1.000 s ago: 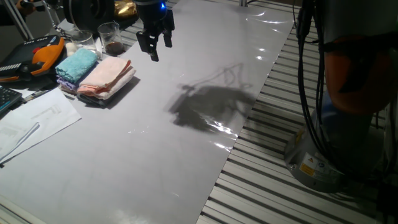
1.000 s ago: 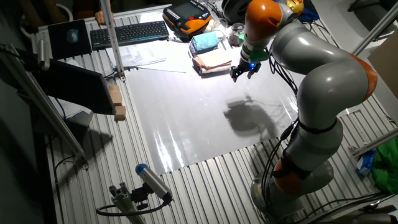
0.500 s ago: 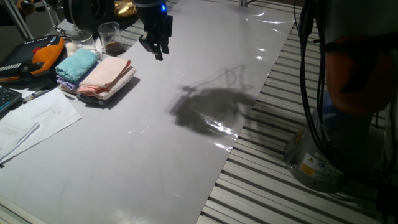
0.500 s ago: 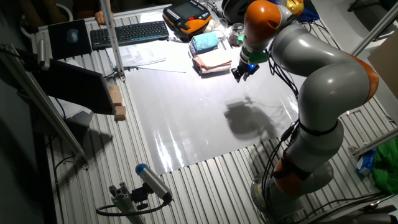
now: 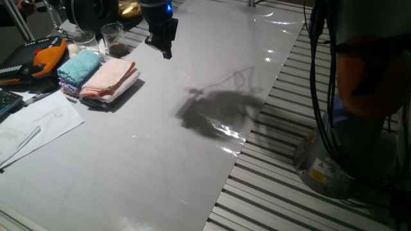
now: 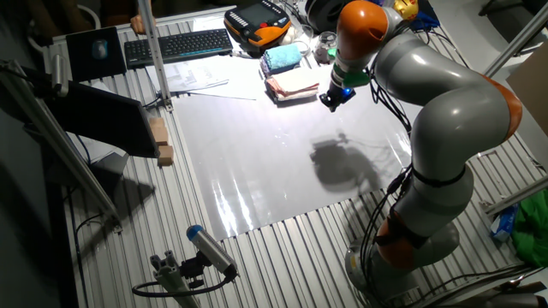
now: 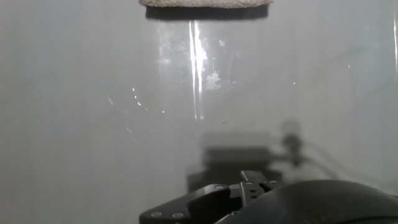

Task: Clean the table with a cloth

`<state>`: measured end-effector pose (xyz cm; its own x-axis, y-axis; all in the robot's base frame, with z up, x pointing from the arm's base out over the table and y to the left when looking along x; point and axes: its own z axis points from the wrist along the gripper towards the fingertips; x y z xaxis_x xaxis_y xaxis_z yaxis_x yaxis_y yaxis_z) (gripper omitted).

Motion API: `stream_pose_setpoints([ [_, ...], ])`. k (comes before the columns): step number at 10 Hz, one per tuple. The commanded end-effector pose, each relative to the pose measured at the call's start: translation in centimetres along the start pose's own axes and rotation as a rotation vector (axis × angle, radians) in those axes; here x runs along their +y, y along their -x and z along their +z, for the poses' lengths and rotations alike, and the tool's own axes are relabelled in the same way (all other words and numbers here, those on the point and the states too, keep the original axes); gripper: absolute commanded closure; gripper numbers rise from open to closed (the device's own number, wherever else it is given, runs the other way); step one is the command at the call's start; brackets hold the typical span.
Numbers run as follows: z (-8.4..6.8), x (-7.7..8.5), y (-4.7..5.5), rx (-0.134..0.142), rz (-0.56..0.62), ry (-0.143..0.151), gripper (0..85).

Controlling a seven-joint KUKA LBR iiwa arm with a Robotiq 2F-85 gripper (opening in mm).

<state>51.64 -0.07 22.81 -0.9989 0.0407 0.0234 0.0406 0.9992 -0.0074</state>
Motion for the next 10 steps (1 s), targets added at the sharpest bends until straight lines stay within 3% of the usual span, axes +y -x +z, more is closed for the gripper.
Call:
stream_pose_setpoints([
  [1, 0.2, 0.0, 0.0, -0.009, 0.004, -0.013, 85.0],
  [3, 0.3, -0.5, -0.1, -0.022, -0.001, 0.007, 85.0],
  [4, 0.6, -0.6, -0.1, -0.034, -0.007, -0.018, 85.0],
  [7, 1.5, -1.0, -0.9, -0.031, -0.026, -0.017, 85.0],
  [10, 2.6, -1.6, -1.0, -0.033, -0.107, 0.012, 85.0],
])
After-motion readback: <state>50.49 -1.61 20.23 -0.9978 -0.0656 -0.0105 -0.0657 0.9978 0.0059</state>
